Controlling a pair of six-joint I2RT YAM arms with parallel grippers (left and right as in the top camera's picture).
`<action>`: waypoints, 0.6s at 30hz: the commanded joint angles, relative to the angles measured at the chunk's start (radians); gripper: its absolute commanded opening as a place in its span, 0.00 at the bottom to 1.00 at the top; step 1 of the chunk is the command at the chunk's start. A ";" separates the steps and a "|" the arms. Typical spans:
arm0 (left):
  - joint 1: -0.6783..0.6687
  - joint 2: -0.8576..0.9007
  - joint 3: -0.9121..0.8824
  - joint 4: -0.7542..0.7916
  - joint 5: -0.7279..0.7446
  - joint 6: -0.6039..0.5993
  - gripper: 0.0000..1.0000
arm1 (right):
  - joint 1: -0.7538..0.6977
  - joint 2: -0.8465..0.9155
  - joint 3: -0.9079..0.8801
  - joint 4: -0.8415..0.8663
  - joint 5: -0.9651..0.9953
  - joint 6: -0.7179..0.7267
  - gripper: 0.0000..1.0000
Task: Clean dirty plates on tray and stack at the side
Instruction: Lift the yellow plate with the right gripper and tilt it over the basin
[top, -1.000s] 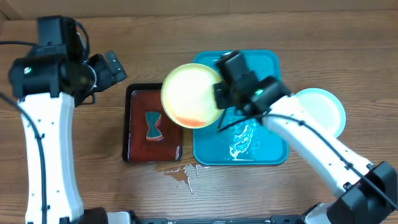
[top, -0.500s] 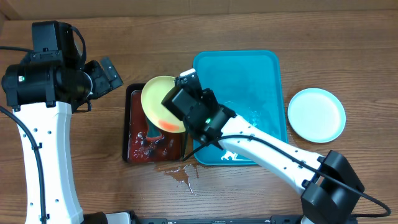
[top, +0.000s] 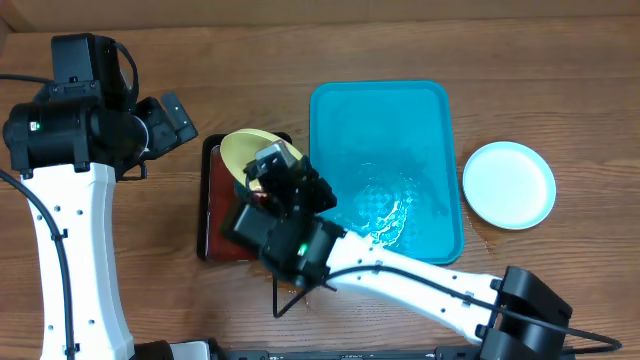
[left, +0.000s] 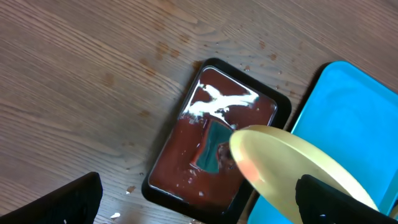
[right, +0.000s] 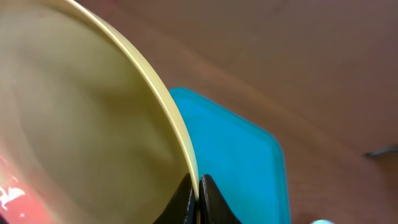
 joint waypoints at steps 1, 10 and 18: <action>0.006 0.006 0.011 0.001 -0.014 0.016 1.00 | 0.034 -0.023 0.021 0.004 0.231 0.000 0.04; 0.006 0.006 0.011 0.001 -0.014 0.016 1.00 | 0.070 -0.023 0.021 0.004 0.280 0.000 0.04; 0.006 0.006 0.011 0.001 -0.014 0.016 1.00 | 0.070 -0.023 0.021 0.004 0.280 0.000 0.04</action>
